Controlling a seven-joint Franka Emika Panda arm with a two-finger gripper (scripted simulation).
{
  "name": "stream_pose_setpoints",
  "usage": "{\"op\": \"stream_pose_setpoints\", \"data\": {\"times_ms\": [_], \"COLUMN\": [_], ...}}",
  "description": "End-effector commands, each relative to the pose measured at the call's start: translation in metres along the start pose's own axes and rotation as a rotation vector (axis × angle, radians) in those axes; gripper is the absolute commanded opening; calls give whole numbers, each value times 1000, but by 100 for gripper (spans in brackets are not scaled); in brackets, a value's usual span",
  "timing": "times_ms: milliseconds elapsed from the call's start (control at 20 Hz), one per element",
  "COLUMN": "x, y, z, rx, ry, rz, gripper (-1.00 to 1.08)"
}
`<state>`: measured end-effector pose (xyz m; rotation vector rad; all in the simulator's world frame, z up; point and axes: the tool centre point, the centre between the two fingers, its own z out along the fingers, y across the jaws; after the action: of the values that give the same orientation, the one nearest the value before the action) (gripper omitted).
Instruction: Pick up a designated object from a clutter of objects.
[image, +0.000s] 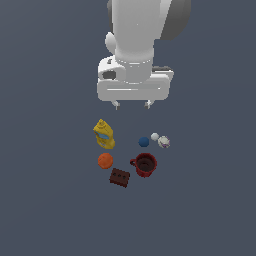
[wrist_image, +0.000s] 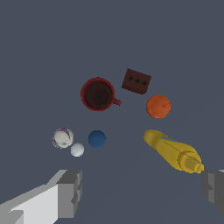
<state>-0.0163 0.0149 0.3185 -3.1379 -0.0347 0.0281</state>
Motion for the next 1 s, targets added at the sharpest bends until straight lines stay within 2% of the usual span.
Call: {"op": "stream_pose_setpoints", "data": {"times_ms": [0,500,950], "x": [0,4,7], "y": [0,14,14], "z": [0,-2,1], "rx": [0,-26,-27], "ry": [0,13,12], "rz": [0,-32,-52], "gripper": [100,100,100]}}
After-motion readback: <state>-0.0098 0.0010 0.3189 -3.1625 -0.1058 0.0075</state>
